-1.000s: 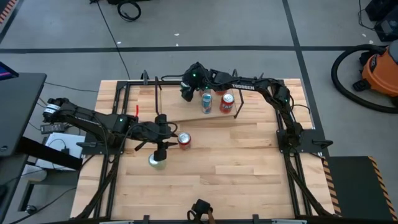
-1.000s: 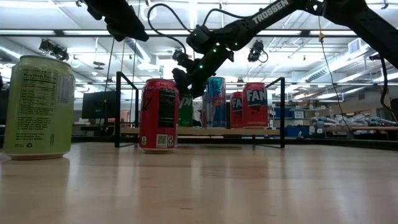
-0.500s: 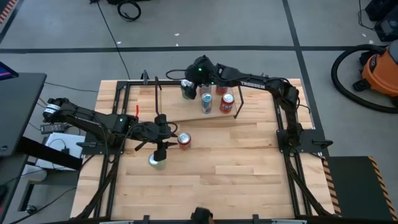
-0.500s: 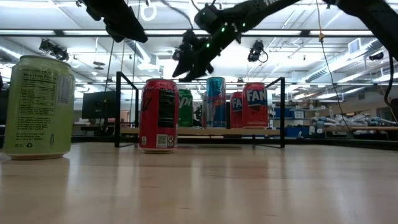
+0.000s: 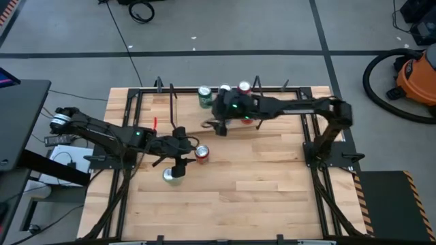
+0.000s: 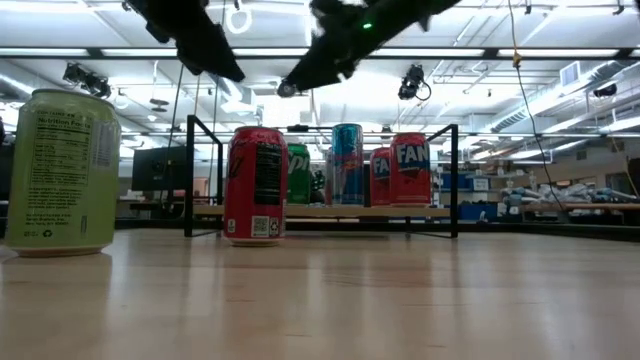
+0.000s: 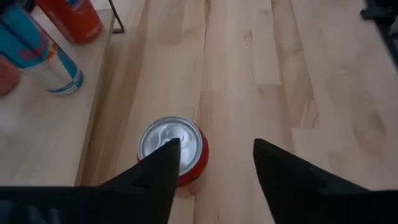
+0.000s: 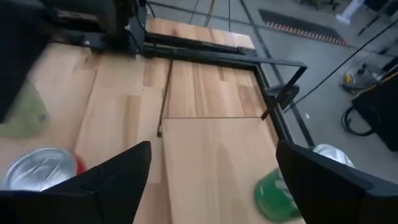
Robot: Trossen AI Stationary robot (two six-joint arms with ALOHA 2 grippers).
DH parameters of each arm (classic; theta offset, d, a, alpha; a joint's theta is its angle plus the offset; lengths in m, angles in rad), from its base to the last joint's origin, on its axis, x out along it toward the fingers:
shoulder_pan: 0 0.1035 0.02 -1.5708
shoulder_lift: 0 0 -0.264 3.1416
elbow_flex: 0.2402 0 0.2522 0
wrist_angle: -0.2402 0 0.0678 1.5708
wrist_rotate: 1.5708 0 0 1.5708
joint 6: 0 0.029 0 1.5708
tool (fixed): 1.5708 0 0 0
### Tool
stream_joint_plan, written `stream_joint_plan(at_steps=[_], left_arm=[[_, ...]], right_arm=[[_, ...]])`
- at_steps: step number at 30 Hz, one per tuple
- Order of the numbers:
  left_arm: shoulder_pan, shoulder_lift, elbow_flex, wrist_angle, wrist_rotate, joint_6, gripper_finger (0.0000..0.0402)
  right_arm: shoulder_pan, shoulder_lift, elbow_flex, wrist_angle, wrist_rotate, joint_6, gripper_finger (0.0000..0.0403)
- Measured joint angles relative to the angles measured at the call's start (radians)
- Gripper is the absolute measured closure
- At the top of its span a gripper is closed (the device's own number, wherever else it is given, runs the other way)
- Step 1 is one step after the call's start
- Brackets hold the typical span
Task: Place canned beverage on shelf
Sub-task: Put the red-black soda can on the shelf aligned with the green soda can
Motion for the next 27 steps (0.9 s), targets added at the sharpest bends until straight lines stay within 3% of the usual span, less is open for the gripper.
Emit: stream_joint_plan(at_steps=[3, 9, 16, 22, 27], left_arm=[[0.009, 0.048, 0.000, -0.001, 0.000, 0.036, 0.0156], [0.057, 0.105, 0.007, 0.002, -0.002, 0.067, 0.0116], [0.119, 0.165, 0.098, -0.023, 0.071, 0.089, 0.0110], [0.157, 0.253, 0.194, -0.172, 0.144, 0.195, 0.0109], [0.187, 0.319, 0.271, -0.263, 0.180, 0.276, 0.0109]], right_arm=[[0.027, -0.076, -0.122, 0.094, 0.005, 0.014, 0.0048], [0.070, -0.166, -0.248, 0.115, 0.008, 0.058, 0.0048], [0.134, -0.176, -0.324, 0.114, 0.018, 0.085, 0.0048], [0.183, -0.184, -0.407, 0.131, 0.101, 0.110, 0.0048], [0.195, -0.197, -0.494, 0.206, 0.101, 0.161, 0.0049]])
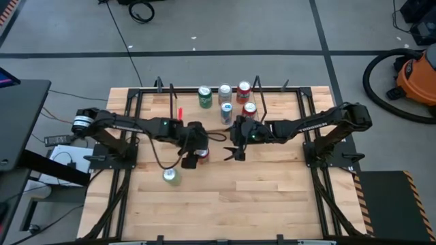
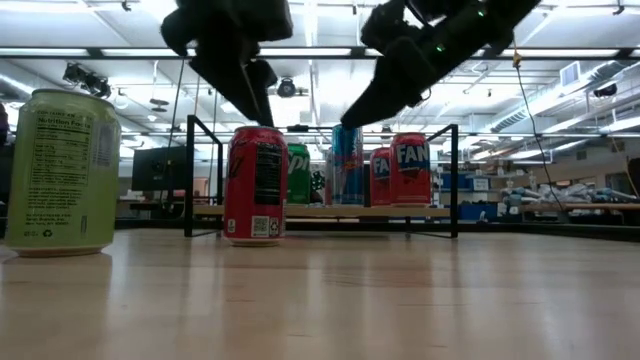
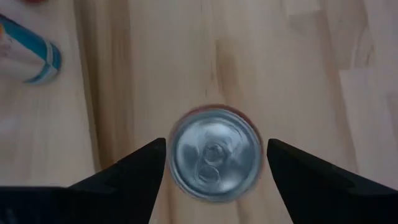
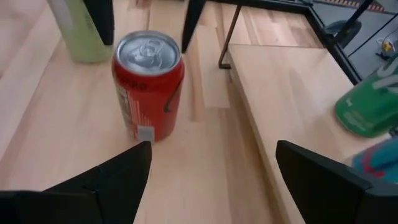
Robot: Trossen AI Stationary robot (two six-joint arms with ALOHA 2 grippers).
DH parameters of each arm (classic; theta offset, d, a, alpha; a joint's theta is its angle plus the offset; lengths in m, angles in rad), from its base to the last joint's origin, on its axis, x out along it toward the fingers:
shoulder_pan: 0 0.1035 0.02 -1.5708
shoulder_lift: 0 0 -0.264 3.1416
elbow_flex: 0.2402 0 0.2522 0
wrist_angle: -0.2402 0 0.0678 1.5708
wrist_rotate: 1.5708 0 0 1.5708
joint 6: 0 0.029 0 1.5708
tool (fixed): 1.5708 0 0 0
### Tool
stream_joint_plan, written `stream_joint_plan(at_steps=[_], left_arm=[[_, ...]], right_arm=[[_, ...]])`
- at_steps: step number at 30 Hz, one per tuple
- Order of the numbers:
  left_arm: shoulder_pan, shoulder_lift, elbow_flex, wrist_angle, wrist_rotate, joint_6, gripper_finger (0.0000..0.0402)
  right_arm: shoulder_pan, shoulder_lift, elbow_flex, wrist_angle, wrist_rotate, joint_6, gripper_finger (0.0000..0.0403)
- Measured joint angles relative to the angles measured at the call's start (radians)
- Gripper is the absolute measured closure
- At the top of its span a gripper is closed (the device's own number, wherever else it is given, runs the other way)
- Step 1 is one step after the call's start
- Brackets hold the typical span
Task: Place canned beverage on shelf
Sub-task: Put the red-black soda can on the shelf aligned with the green soda can
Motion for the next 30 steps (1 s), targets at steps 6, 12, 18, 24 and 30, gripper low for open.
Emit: stream_joint_plan(at_steps=[6, 12, 18, 24, 30], left_arm=[[0.022, 0.055, 0.035, -0.025, 0.021, 0.044, 0.0109], [0.029, 0.071, 0.036, -0.036, 0.063, 0.048, 0.0110], [0.029, 0.072, 0.037, -0.034, 0.062, -0.087, 0.0111], [0.029, 0.072, 0.036, -0.034, 0.034, -0.399, 0.0111], [0.028, 0.072, 0.034, -0.032, -0.077, -0.677, 0.0111]], right_arm=[[0.011, -0.001, -0.075, 0.113, 0.000, 0.030, 0.0049], [0.027, 0.004, -0.120, 0.190, 0.000, 0.042, 0.0049], [0.034, 0.005, -0.161, 0.245, 0.000, 0.065, 0.0049], [0.041, 0.005, -0.164, 0.246, -0.001, 0.083, 0.0049], [0.050, 0.006, -0.164, 0.249, -0.001, 0.083, 0.0049]])
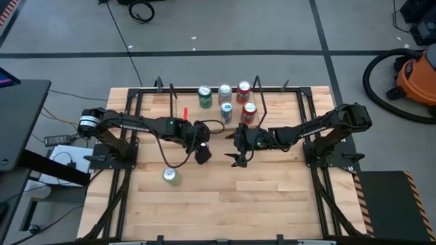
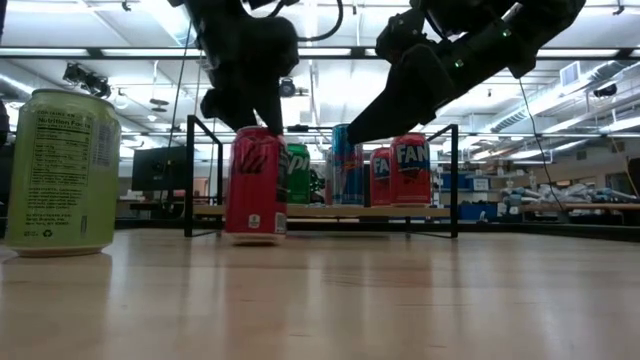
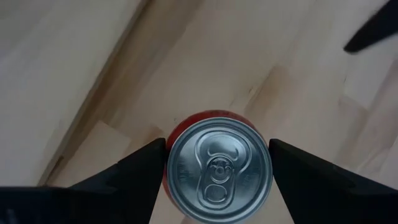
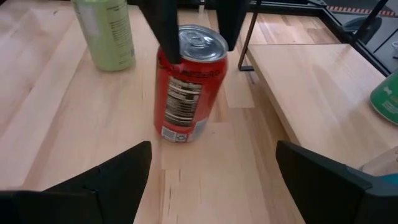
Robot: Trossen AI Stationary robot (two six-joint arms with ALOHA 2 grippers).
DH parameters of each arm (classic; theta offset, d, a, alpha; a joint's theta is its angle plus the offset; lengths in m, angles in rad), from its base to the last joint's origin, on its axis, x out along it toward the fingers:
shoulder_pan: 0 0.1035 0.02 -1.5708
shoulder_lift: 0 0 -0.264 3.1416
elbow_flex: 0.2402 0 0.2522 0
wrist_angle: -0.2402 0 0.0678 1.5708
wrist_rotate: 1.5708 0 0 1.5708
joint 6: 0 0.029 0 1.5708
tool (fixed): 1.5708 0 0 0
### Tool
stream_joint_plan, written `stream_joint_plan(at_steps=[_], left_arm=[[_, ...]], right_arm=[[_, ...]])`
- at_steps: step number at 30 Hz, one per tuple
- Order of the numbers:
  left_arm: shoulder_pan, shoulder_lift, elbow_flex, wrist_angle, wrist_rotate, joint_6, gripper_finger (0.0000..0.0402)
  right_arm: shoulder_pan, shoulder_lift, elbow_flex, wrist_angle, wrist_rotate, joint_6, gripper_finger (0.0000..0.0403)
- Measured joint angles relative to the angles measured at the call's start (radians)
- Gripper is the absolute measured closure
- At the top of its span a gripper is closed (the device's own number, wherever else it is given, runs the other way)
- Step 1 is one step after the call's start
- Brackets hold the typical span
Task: Place canned beverage on shelf
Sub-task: Put the red-black soda can on the shelf aligned with the green soda can
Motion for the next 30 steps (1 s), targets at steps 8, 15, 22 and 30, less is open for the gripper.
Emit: stream_joint_plan(at_steps=[8, 15, 22, 30], left_arm=[[0.001, 0.002, -0.002, 0.032, -0.005, 0.007, 0.0101], [-0.012, 0.002, -0.002, 0.036, 0.022, 0.024, 0.0084], [-0.012, -0.004, 0.012, 0.022, 0.040, 0.229, 0.0083], [0.000, -0.007, 0.084, 0.011, 0.176, 0.666, 0.0083]], right_arm=[[0.009, 0.000, 0.000, 0.000, -0.007, 0.000, 0.0049], [0.010, 0.000, 0.000, 0.000, -0.007, 0.000, 0.0049], [0.010, 0.000, 0.000, 0.002, -0.007, 0.000, 0.0049], [0.010, 0.000, 0.000, 0.002, -0.006, 0.000, 0.0049]])
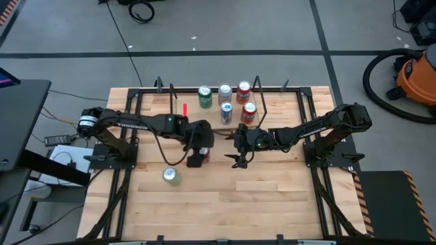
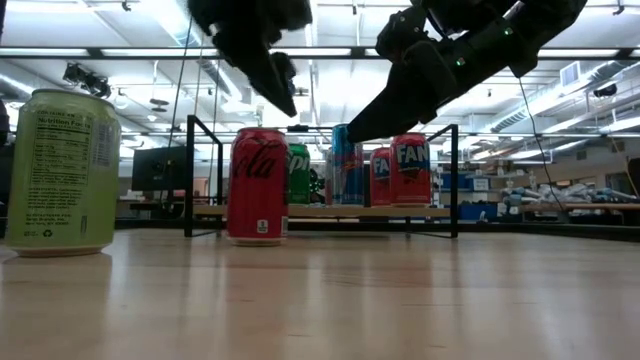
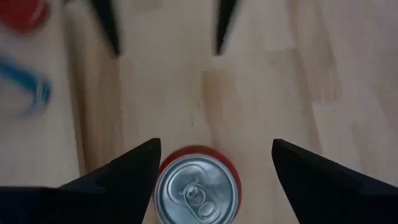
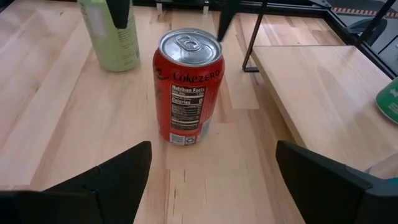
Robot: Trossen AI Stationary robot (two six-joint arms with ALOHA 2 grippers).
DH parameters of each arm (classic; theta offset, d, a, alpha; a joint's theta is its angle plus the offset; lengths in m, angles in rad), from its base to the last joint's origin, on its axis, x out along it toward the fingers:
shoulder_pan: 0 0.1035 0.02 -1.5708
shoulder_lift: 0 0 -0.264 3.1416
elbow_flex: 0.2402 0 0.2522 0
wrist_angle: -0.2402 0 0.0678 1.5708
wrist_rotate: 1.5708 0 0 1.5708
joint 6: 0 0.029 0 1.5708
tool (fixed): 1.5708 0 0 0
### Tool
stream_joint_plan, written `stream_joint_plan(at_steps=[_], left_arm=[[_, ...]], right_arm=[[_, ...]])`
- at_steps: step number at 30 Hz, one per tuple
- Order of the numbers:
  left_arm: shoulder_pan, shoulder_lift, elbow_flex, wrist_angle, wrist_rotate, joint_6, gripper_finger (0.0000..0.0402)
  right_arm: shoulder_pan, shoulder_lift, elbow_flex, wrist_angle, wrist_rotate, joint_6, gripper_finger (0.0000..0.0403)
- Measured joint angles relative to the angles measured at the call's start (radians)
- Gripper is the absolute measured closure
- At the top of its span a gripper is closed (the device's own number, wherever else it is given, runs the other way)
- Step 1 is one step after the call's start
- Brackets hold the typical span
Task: Place canned beverage on shelf
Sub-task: Put the red-black soda can on the shelf aligned with the green soda can
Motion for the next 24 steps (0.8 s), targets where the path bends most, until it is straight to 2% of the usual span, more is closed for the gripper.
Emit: stream_joint_plan(at_steps=[4, 8, 17, 24], left_arm=[[-0.002, -0.001, 0.001, -0.023, 0.010, 0.235, 0.0083], [0.006, 0.000, -0.001, -0.050, 0.008, 0.354, 0.0083], [0.054, 0.019, -0.002, -0.156, 0.010, 0.417, 0.0083], [0.063, 0.052, 0.000, -0.139, 0.046, 0.417, 0.0083]], right_arm=[[0.000, 0.000, 0.000, 0.000, 0.000, 0.000, 0.0049], [0.000, 0.000, 0.000, 0.000, -0.001, 0.000, 0.0049], [0.000, 0.000, 0.000, -0.001, -0.009, 0.000, 0.0049], [0.000, 0.001, 0.000, -0.007, -0.009, 0.007, 0.0049]])
